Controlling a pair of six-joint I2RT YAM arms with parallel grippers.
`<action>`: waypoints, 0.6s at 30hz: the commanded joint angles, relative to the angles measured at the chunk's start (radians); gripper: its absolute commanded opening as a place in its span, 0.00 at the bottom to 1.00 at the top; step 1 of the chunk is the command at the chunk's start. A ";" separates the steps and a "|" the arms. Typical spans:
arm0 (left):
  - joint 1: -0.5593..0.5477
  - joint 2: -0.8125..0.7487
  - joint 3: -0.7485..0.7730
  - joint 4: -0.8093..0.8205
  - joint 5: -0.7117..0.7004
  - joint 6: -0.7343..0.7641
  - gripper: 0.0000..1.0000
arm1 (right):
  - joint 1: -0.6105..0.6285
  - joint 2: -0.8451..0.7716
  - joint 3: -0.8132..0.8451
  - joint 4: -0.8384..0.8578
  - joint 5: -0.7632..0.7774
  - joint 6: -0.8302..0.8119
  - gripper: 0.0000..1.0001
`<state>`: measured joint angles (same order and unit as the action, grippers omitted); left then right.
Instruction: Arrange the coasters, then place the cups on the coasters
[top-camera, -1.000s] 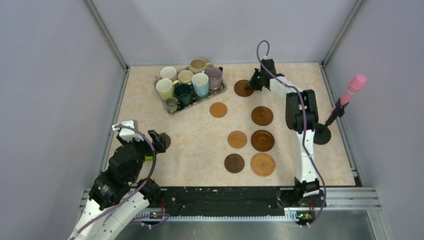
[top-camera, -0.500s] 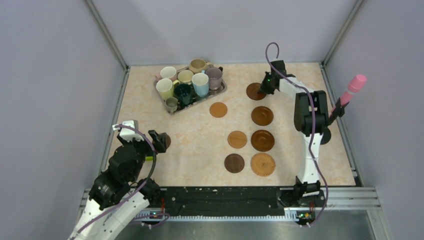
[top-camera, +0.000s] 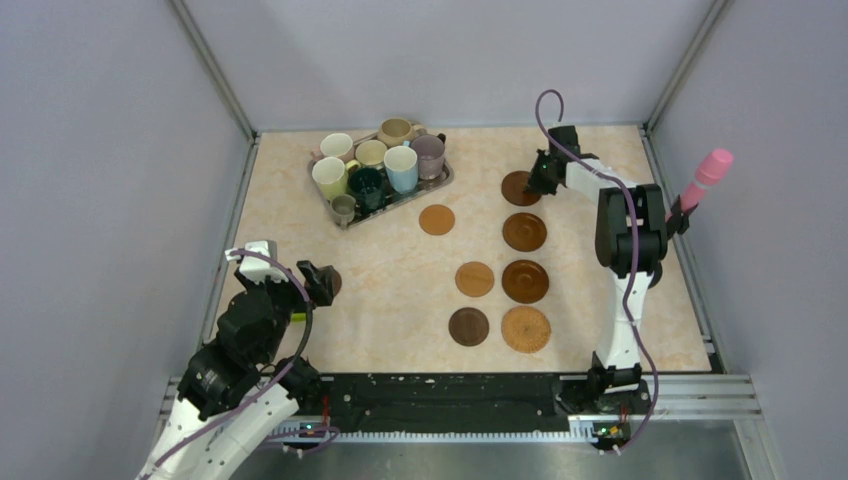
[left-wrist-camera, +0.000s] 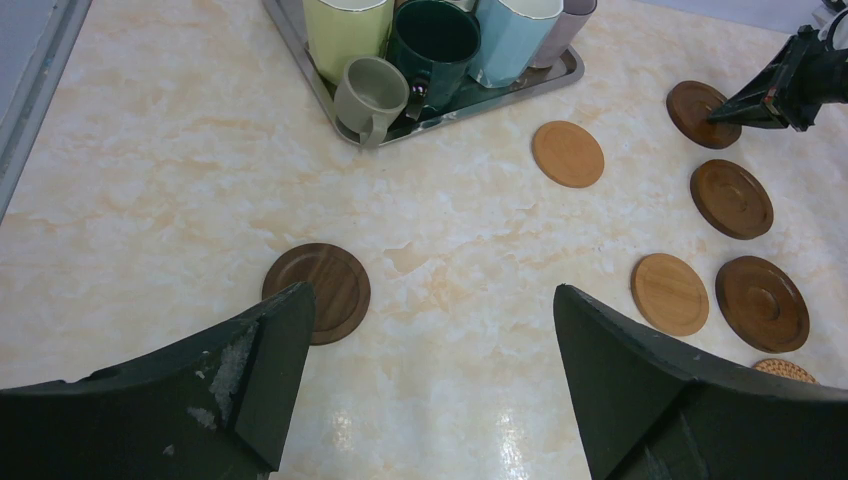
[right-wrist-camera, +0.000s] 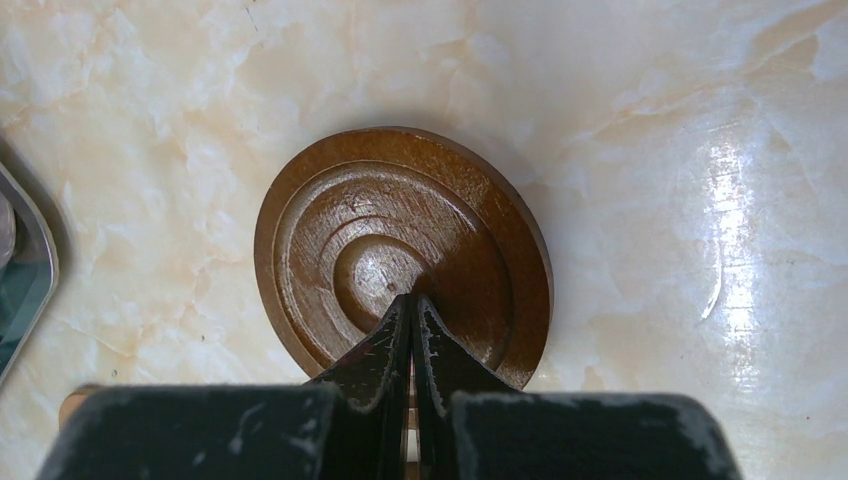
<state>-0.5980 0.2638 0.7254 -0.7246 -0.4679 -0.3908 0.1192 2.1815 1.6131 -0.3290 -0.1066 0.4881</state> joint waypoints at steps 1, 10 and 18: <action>0.003 -0.012 0.000 0.048 0.004 0.005 0.94 | -0.008 -0.034 -0.035 -0.054 0.041 -0.033 0.00; 0.002 0.006 0.003 0.047 0.012 0.007 0.94 | -0.009 -0.026 -0.001 -0.013 -0.053 -0.035 0.00; 0.002 0.012 0.002 0.048 0.008 0.006 0.93 | -0.005 -0.074 0.078 0.003 -0.140 -0.029 0.00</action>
<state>-0.5980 0.2646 0.7254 -0.7242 -0.4606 -0.3908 0.1146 2.1742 1.6360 -0.3531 -0.1936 0.4637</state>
